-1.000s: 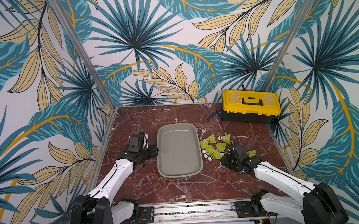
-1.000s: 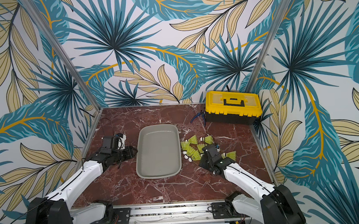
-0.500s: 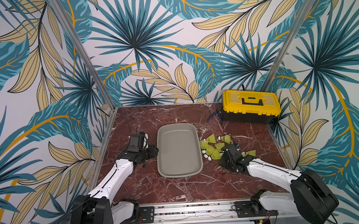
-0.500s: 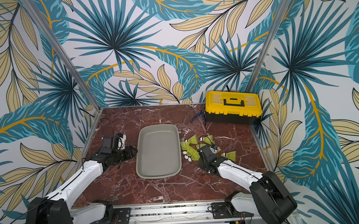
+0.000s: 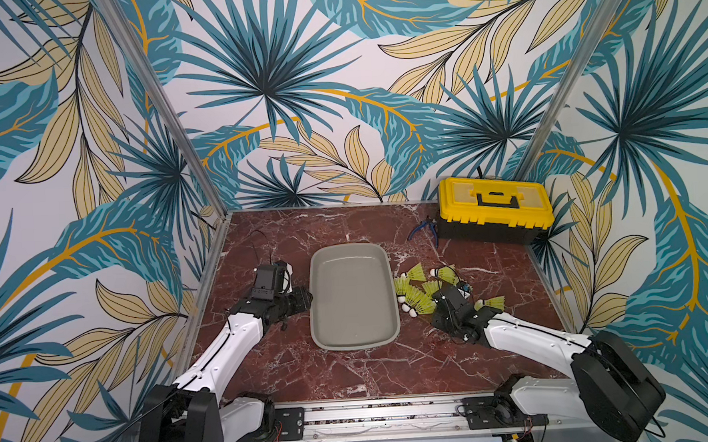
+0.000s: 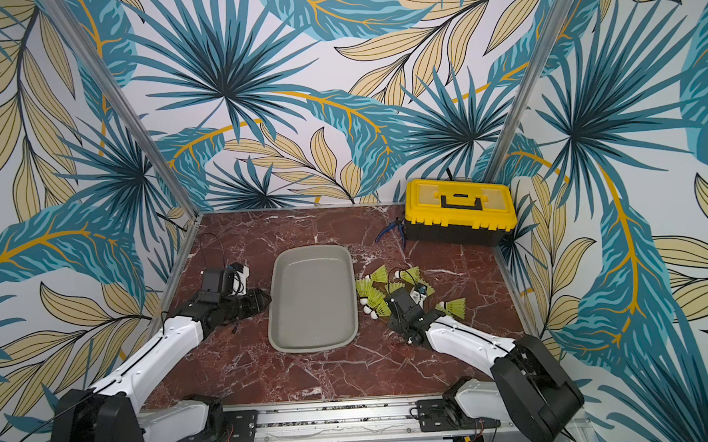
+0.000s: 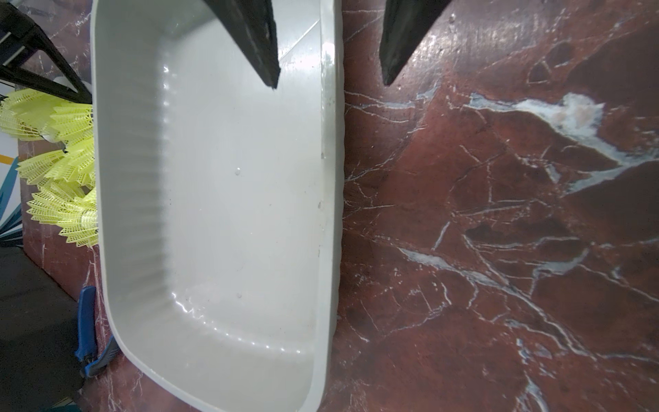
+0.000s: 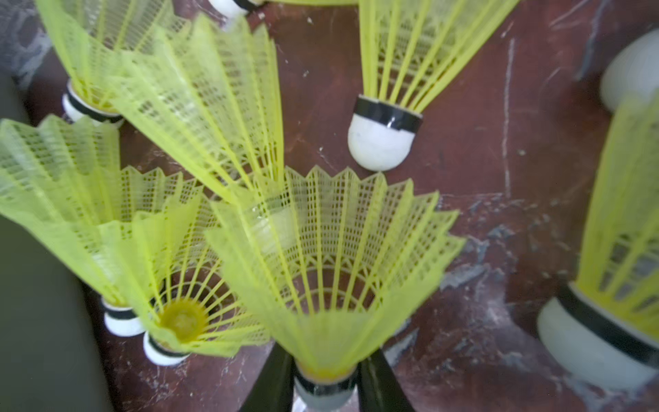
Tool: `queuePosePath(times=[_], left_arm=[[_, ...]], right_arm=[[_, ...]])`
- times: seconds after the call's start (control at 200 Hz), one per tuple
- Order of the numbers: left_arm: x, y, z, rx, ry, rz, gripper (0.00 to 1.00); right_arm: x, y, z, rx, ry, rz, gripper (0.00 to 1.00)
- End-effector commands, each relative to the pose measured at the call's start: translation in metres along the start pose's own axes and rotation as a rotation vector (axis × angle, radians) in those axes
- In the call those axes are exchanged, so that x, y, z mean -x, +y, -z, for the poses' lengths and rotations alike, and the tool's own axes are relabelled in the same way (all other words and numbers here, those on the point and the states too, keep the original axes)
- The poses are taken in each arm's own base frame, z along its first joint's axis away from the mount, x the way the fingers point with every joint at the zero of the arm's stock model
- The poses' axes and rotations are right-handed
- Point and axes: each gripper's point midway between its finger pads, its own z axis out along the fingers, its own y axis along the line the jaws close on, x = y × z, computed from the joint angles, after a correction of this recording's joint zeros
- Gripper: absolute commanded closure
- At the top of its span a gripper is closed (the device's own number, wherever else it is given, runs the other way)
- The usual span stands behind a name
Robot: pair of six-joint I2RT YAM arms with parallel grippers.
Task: Put the shuttlecocks into the storage box
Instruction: Pick up the shuttlecock at the center of the board, then place the shuttlecock in the storage box.
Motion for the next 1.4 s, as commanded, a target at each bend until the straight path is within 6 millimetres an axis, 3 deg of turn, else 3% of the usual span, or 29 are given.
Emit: queuePosePath(times=[0.0, 0.175, 0.436, 0.876, 1.102, 1.397], left_arm=[[0.018, -0.018, 0.015, -0.042, -0.04, -0.041, 0.52], [0.028, -0.04, 0.031, -0.116, -0.052, -0.102, 0.52], [0.044, -0.096, 0.058, -0.318, -0.06, -0.299, 0.52], [0.057, -0.187, 0.088, -0.557, -0.071, -0.632, 0.51], [0.049, -0.208, 0.086, -0.635, -0.001, -0.747, 0.51], [0.04, -0.217, 0.078, -0.682, 0.085, -0.795, 0.47]], right_arm=[[0.012, 0.0, 0.016, -0.003, -0.049, 0.096, 0.73], [0.027, 0.025, 0.041, 0.119, -0.094, 0.265, 0.73], [0.029, 0.082, 0.077, 0.377, -0.09, 0.638, 0.74], [0.03, 0.176, 0.098, 0.659, 0.069, 0.894, 0.74], [0.027, 0.212, 0.104, 0.789, 0.144, 0.941, 0.74], [0.011, 0.224, 0.107, 0.875, 0.267, 0.995, 0.74]])
